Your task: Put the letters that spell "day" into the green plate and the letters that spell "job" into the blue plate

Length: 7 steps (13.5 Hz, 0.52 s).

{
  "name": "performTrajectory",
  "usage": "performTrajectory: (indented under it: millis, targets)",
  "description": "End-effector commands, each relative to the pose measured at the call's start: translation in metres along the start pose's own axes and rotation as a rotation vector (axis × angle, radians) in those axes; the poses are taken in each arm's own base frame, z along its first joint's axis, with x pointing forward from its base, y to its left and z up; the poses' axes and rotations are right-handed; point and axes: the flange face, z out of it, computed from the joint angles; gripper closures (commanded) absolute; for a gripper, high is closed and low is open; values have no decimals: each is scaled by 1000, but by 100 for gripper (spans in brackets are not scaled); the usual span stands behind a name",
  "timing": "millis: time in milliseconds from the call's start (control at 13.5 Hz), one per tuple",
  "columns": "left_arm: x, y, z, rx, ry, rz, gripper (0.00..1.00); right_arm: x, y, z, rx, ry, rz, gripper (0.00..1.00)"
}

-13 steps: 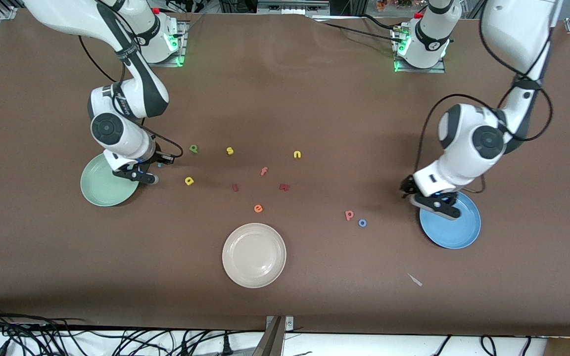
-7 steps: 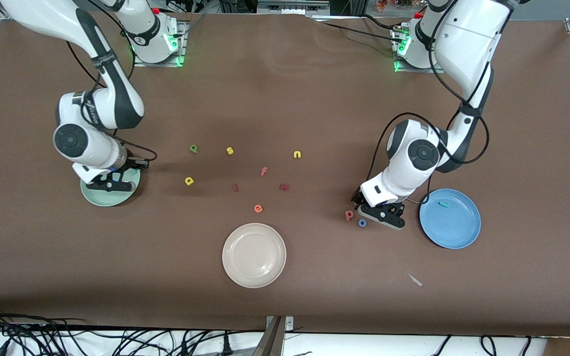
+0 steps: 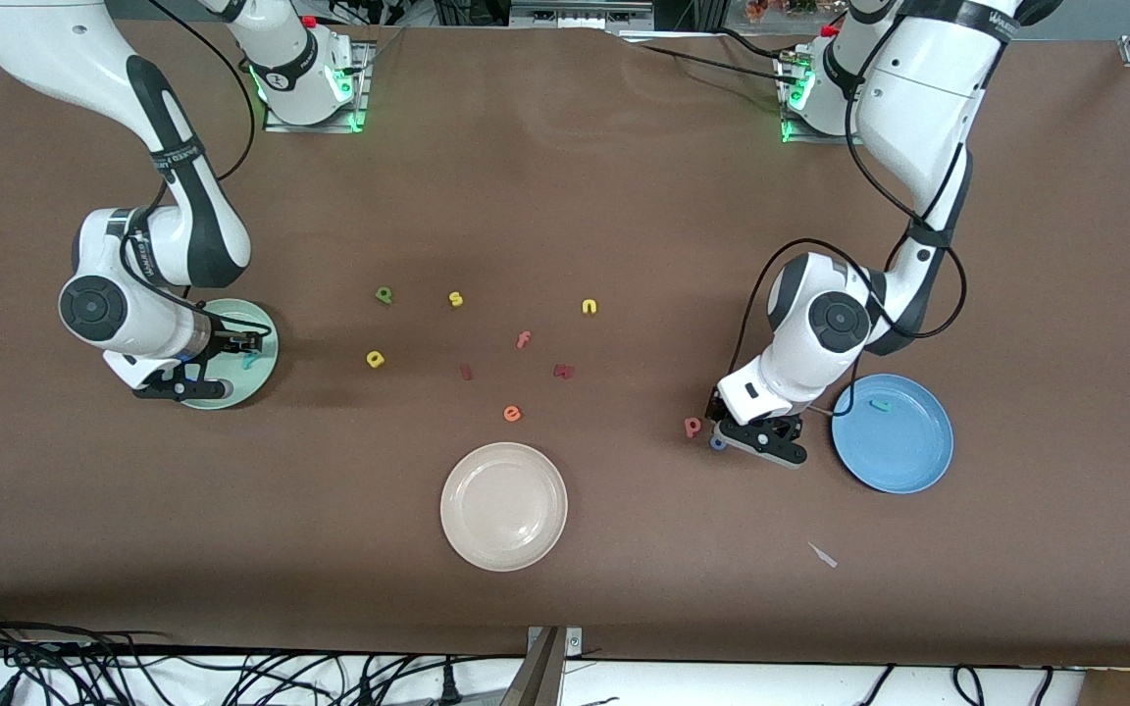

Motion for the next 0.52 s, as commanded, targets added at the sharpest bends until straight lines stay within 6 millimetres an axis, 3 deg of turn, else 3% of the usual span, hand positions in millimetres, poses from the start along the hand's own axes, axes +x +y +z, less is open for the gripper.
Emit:
performTrajectory:
  millis: [0, 148, 445]
  targets:
    - [9, 6, 15, -4, 24, -11, 33, 2, -10, -12, 2, -17, -1, 0]
    - [9, 6, 14, -3, 25, -8, 32, -1, -14, -21, 12, -13, 17, 0]
    - [4, 10, 26, -3, 10, -2, 33, -6, -64, -35, 28, -9, 55, 0]
